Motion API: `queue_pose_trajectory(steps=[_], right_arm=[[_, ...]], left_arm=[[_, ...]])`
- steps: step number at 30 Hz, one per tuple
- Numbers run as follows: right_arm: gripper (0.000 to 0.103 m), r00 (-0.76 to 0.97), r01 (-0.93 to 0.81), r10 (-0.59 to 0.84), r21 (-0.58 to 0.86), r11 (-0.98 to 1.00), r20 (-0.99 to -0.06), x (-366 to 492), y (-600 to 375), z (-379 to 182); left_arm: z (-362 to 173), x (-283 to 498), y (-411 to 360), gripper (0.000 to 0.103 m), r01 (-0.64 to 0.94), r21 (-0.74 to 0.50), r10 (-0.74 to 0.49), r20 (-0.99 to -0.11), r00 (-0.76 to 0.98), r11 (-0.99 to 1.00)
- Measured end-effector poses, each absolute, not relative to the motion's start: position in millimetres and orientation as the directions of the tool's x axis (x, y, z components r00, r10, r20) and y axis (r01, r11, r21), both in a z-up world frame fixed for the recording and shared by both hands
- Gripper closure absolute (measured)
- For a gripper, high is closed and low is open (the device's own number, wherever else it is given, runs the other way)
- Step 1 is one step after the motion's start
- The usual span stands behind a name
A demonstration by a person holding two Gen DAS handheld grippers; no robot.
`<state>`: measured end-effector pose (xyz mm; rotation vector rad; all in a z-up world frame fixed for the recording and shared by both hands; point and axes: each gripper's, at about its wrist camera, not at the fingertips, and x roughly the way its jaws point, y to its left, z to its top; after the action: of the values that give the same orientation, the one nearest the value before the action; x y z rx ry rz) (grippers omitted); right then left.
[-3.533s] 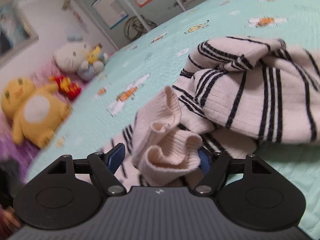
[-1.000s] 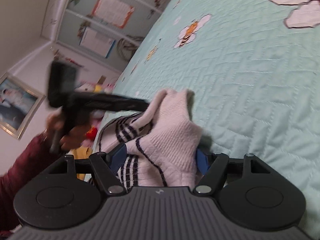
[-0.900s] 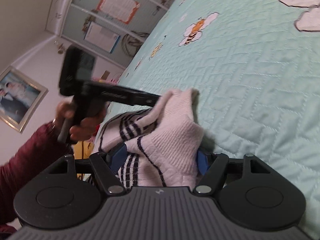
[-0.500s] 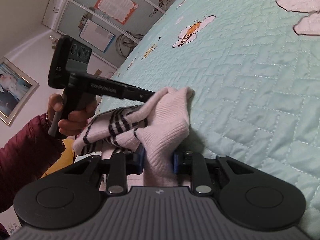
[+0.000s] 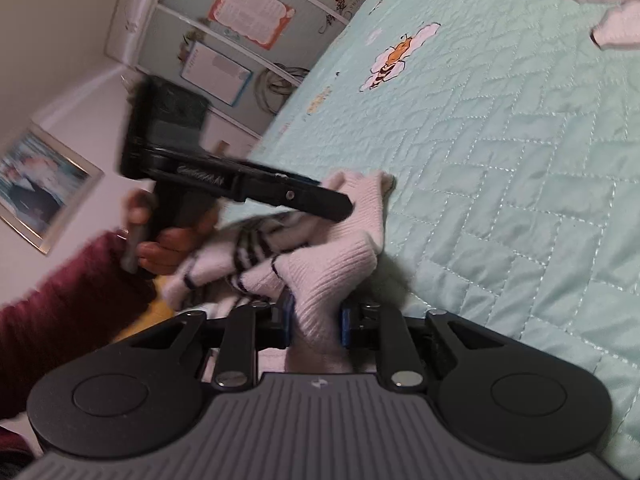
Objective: Fold clothes
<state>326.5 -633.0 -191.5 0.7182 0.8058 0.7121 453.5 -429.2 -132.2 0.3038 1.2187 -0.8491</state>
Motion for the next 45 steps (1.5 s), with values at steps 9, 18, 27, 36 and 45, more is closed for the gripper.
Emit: queue_pose_trajectory(steps=[9,18,27,36,45], right_arm=[[0.091,0.674,-0.232,0.572,0.6,0.765,-0.468,340,-641,-135],[0.049,0.771,-0.097,0.41,0.546,0.832,-0.488,383,-651,-121],[0.041,0.787,-0.12,0.447,0.606,0.787,-0.424,290,-674,-121],[0.041,0.703,-0.054,0.512,0.681,0.73,-0.493,265,-651,-136],[0.048,0.587,0.037,0.615,0.776,0.63,-0.527,257,-630,-142]], left_arm=[[-50,468,-453,0.086,0.653,-0.015,-0.417,-0.78,0.467,0.757],[-90,506,-457,0.079,0.52,0.143,-0.219,-0.791,0.572,0.842],[-39,375,-385,0.066,0.58,0.111,-0.337,-0.719,0.608,0.807],[-123,140,-391,0.053,0.601,0.63,-0.211,-0.583,0.784,0.492],[-171,153,-413,0.053,0.498,0.768,-0.118,-0.496,0.86,0.404]])
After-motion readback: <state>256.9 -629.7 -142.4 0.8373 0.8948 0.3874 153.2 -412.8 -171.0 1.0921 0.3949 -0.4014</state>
